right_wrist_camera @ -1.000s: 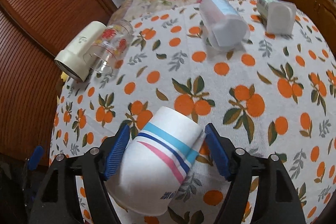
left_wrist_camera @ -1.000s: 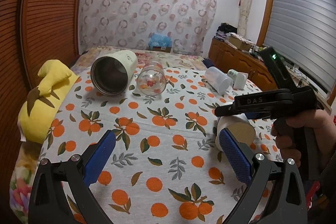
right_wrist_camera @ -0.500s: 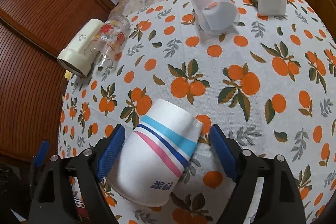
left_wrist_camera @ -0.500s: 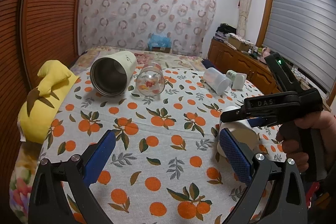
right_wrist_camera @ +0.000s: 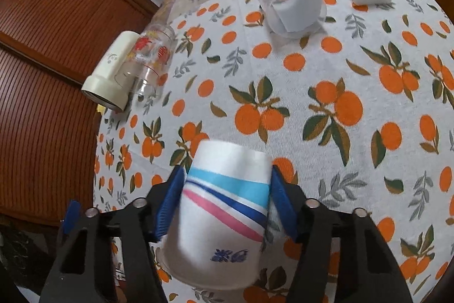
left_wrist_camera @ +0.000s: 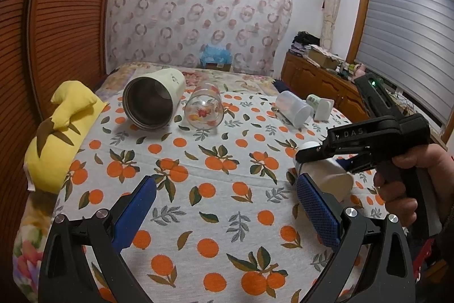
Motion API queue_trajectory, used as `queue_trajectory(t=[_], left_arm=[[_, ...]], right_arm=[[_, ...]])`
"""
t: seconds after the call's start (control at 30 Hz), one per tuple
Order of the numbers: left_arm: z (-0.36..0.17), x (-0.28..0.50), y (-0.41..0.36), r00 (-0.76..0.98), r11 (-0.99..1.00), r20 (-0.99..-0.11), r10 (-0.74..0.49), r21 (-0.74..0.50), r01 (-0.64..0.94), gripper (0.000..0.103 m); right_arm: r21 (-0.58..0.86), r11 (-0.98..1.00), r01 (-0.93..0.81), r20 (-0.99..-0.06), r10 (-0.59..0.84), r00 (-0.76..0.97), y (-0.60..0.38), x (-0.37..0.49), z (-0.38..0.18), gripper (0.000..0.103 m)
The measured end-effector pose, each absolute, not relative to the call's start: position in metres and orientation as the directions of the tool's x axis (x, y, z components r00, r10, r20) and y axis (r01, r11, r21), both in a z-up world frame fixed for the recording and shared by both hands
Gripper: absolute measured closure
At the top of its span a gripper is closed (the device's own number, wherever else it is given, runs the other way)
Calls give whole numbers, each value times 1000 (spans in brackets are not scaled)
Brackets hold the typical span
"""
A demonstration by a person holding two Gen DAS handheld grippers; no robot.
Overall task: Flip cup upside down
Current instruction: 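Carry the striped cup with the right tool, rotating it rim up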
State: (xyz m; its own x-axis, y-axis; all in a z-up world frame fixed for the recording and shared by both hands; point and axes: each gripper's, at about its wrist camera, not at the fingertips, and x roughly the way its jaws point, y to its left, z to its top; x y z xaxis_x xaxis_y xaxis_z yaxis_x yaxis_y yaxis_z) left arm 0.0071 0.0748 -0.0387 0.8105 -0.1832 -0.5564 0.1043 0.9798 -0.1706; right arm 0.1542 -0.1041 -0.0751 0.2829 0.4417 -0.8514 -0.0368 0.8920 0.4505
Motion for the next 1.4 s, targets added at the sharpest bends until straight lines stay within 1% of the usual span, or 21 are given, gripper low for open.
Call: queue_trajectory(t=[0.17,0.33,0.5,0.67,0.77,0.8,0.83,0.9,0.93,1.0,1.1,1.13,1.17,1.2,1.23,1.3,1.37,1.4], left_arm=[[-42,9,77,805,981,-565,-180,-166,103,8],[-44,9,78,804,982,-568,-175,-160,101,8],[-46,11,78,800,983,-576,-170,-152,99,8],[-47,10,78,800,983,-576,-170,-151,100,8],[-47,10,78,800,984,-576,-169,-149,101,8],[-47,10,77,800,984,-576,-170,-149,102,8],[-47,10,77,800,984,-576,-171,-149,103,8],[-46,10,77,801,984,-573,-170,-148,103,8],[-46,9,77,802,984,-573,-171,-148,104,8],[-47,9,77,801,983,-573,-173,-150,105,8],[-46,9,76,801,983,-572,-173,-148,107,8],[-45,9,76,803,983,-571,-173,-148,106,8],[-45,9,75,804,983,-570,-172,-148,106,8],[-44,9,76,803,983,-570,-173,-148,106,8],[-45,9,76,803,983,-570,-172,-147,105,8],[-45,9,76,802,984,-572,-171,-146,105,8],[-44,9,76,802,983,-572,-171,-148,105,8],[-45,9,76,802,983,-572,-172,-148,106,8]], right_arm=[[393,908,-144,-815,417,402,-101,157,-61,44],[255,940,-225,-771,338,539,-98,165,-47,43],[88,958,-272,-701,254,667,-92,172,-37,43],[40,958,-284,-674,236,700,-95,177,-37,43],[39,956,-290,-667,240,705,-97,173,-37,43],[37,955,-294,-664,243,707,-98,171,-37,45],[33,955,-296,-664,243,707,-97,168,-38,51],[30,952,-304,-667,245,704,-98,161,-38,53],[26,951,-309,-665,248,705,-97,158,-38,65],[11,951,-308,-675,235,700,-97,156,-40,67],[57,948,-313,-672,268,690,-102,158,-31,67],[59,947,-317,-669,273,692,-102,160,-26,66],[61,944,-325,-672,279,686,-102,165,-19,62],[71,942,-329,-684,286,671,-101,170,-16,52],[78,940,-332,-703,288,651,-98,177,-15,45],[63,942,-330,-755,261,602,-93,199,-14,44],[60,939,-338,-813,242,530,-88,220,-21,39],[60,941,-333,-829,233,508,-86,226,-25,39]])
